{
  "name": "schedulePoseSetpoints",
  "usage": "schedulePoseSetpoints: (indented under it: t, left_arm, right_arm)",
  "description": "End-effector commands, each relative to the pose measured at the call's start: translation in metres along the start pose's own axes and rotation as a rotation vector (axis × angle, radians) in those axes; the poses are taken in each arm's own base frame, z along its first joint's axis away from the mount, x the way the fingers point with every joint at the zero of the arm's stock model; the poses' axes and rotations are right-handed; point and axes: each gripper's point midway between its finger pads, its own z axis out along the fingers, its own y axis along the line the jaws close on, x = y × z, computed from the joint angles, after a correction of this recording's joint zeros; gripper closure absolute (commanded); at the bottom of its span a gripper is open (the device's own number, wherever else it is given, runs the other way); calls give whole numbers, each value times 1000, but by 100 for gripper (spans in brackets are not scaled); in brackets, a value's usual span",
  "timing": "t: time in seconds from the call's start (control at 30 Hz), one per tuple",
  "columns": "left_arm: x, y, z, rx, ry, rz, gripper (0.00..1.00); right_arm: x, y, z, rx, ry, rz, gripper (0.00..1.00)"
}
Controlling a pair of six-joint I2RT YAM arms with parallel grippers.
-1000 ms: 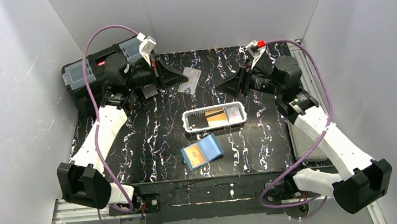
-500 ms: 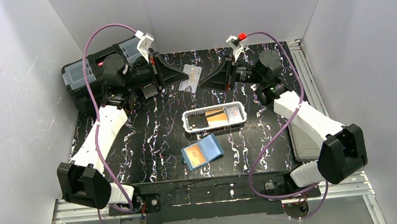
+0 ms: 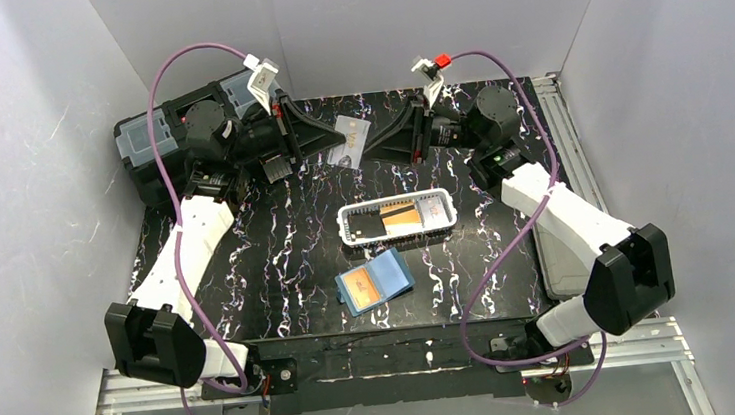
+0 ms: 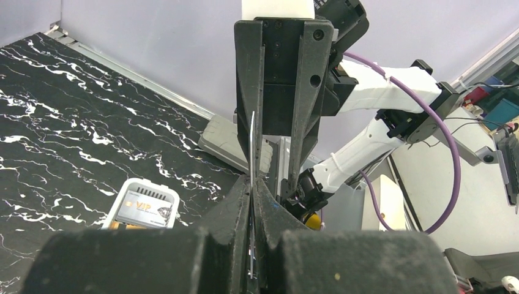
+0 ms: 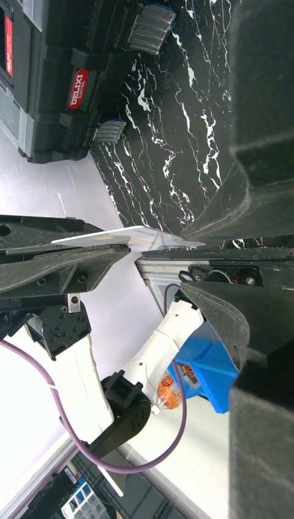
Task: Put the credit cards into the card holder
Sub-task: Pick up the credit card from the center of the board.
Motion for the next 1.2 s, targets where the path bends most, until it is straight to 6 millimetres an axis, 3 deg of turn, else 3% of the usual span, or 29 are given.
schedulePoseSetpoints:
  t: [0.0, 0.3, 0.53, 0.6, 0.73, 0.77, 0.93, 1.17]
  left_arm:
    - [-4, -15, -1, 24, -6, 34, 100]
    - [-7, -24, -2, 44, -3, 45, 100]
    - [-8, -25, -3, 48, -1, 52, 100]
    - [-8, -25, -3, 46, -3, 51, 100]
    - [-7, -23, -3, 41, -4, 55, 100]
    - [-6, -22, -3, 40, -3, 56, 100]
    - [-3, -17, -2, 32, -2, 53, 100]
    - [8, -11, -3, 33, 24, 54, 88]
  right_arm:
    - [-24, 22, 10, -51, -44, -85, 63]
    - [-26, 3, 7, 62, -74, -126, 51]
    - [-33, 4, 7, 84, -77, -159, 51]
    - [-34, 8, 7, 64, -81, -161, 57]
    - [-33, 22, 8, -5, -74, -150, 93]
    - [-32, 24, 8, -17, -70, -144, 99]
    - [-30, 31, 6, -48, -65, -132, 99]
    - [-31, 29, 8, -46, -58, -95, 98]
